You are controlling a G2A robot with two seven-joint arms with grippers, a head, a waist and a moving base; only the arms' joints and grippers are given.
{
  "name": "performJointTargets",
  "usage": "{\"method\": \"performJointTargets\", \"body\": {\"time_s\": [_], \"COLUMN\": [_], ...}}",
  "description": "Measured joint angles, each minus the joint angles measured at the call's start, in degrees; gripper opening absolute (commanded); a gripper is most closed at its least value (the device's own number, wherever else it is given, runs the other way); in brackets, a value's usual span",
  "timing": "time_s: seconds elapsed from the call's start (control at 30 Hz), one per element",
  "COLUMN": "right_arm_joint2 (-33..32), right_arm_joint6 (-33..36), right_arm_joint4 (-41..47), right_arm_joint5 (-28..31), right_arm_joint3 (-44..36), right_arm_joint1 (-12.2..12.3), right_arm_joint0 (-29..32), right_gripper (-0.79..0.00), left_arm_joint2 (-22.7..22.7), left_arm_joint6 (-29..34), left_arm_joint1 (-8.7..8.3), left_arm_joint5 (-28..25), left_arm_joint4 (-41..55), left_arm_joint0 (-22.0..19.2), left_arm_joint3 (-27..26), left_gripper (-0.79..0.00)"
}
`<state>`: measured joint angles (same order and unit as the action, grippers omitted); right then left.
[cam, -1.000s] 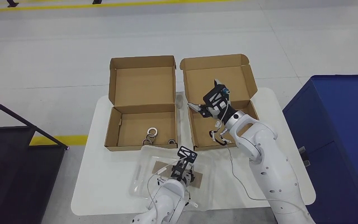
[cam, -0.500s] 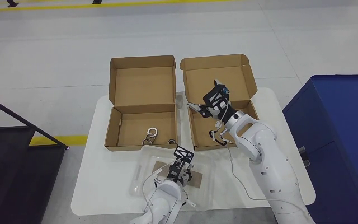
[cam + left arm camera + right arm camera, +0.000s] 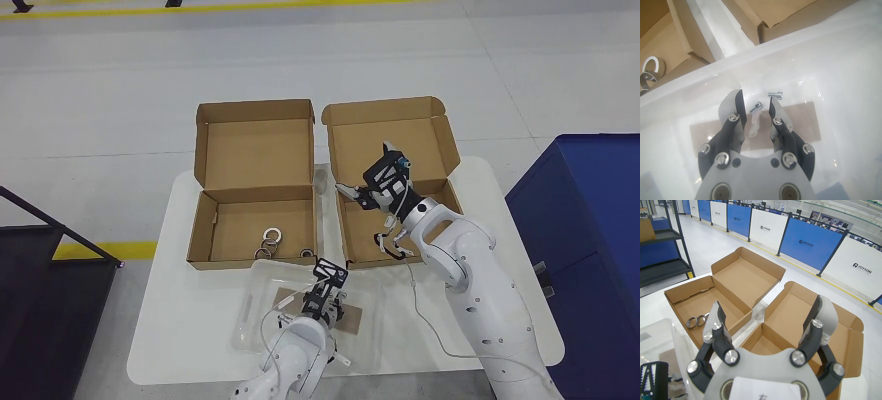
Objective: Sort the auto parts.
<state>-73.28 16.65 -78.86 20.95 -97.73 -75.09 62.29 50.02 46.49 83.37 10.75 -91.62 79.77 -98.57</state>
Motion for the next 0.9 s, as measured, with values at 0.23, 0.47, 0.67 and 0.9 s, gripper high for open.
{"method": "performJointTargets", "body": {"time_s": [0.23, 0.47, 0.67, 0.9], "right_arm_joint2": [0.00, 0.00, 0.00, 0.00], "right_arm_joint6": [0.00, 0.00, 0.00, 0.00], "right_arm_joint4": [0.00, 0.00, 0.00, 0.00], "right_arm_joint5": [0.00, 0.00, 0.00, 0.00], "right_arm_joint3": [0.00, 0.00, 0.00, 0.00], "right_arm_joint1": [0.00, 0.00, 0.00, 0.00], "right_arm_joint0": [0.00, 0.00, 0.00, 0.00], "right_gripper": [0.000, 0.000, 0.000, 0.000], "left_arm_joint2": [-0.08, 0.04, 0.26, 6.13], "left_arm_joint6": [0.78, 1.35, 2.49, -2.80], "left_arm_joint1": [0.41, 0.60, 0.37, -0.90], "left_arm_joint5": [0.46, 0.17, -1.31, -7.53], "left_arm_joint4": [-0.05, -0.47, -1.82, 7.88], "left_arm_joint0": [-0.68, -0.55, 1.17, 8.03], "left_arm_joint3": [1.32, 1.50, -1.18, -11.75], "left_gripper": [-0.705, -0.785, -0.785, -0.785]}}
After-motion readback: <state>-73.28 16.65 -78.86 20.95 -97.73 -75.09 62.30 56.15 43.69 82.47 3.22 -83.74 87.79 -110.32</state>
